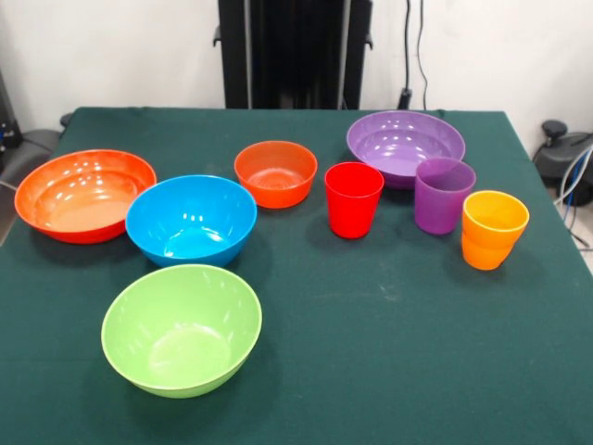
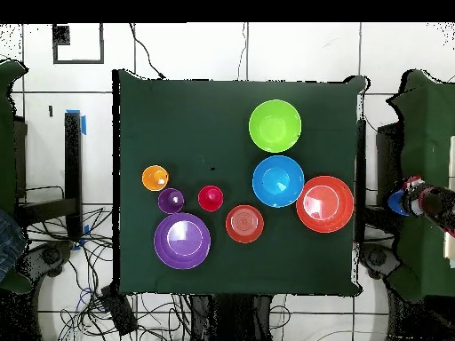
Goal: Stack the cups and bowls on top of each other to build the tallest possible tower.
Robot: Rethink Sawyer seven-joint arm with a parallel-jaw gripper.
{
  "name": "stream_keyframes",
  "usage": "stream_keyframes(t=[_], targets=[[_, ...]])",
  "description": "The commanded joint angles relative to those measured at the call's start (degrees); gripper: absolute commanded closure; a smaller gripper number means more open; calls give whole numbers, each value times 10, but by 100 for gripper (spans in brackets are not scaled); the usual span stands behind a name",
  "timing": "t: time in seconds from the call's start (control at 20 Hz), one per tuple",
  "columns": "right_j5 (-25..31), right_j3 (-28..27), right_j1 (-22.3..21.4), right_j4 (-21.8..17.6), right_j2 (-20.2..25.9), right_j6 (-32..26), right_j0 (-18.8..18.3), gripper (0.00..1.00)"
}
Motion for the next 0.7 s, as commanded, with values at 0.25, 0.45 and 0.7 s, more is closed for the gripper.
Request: stream_keyframes(t=[0.25, 0.45, 0.7], targets=[[33, 37, -24, 0, -36, -40, 58, 100], [21, 61, -32, 23, -47, 34, 95, 100], [18, 62, -36, 47, -72, 87, 141, 100]])
